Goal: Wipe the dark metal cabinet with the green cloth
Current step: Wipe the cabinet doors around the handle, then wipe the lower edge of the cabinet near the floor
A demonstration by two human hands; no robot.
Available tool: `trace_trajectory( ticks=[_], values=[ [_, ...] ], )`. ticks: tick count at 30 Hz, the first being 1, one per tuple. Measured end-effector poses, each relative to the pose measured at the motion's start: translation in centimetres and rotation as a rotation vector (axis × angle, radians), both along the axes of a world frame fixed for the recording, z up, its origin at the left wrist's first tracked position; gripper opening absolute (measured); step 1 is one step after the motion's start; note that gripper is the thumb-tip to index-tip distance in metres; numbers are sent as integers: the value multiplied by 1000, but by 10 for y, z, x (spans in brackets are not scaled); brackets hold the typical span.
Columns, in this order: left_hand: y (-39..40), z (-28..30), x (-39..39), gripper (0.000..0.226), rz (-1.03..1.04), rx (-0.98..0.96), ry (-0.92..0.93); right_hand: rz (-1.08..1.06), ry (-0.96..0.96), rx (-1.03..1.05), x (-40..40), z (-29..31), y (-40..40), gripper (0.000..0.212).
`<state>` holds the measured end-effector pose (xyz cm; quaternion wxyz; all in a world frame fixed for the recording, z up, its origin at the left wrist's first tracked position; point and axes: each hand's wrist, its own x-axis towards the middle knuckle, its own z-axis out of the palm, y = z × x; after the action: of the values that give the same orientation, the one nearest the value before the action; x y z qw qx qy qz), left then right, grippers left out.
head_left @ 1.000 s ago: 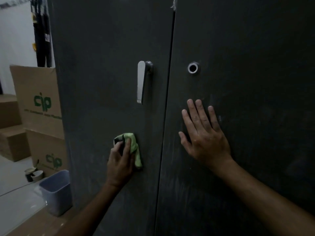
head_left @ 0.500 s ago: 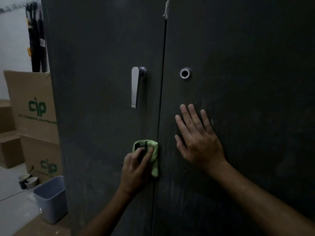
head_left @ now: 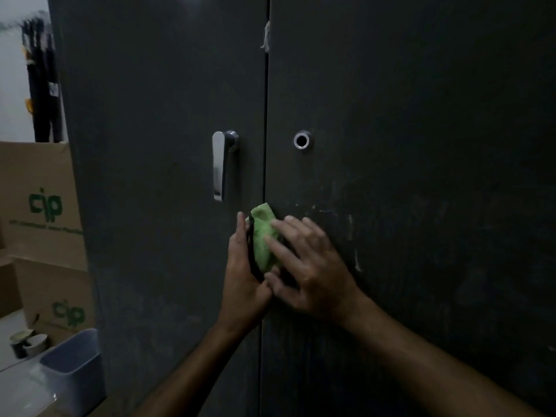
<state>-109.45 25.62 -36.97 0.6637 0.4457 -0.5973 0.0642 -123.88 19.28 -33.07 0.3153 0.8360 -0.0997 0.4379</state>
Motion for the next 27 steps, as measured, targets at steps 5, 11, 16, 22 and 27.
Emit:
trace_trajectory(
  ticks=[5,11,16,22,27],
  values=[
    [30,9,32,116,-299,243,-155,-68,-36,126,39,-16,11,59],
    [48,33,47,98,-277,261,-245,-132,-157,104,58,-15,15,49],
    [51,45,34,64,-7,56,-282,-174,-313,39,-2,19,1,52],
    [32,71,9,34,120,-243,-69,-240,-468,55,19,39,0,48],
    [11,82,-17,25,122,-276,-218,-213,285,-119,-46,6,-6,53]
  ],
)
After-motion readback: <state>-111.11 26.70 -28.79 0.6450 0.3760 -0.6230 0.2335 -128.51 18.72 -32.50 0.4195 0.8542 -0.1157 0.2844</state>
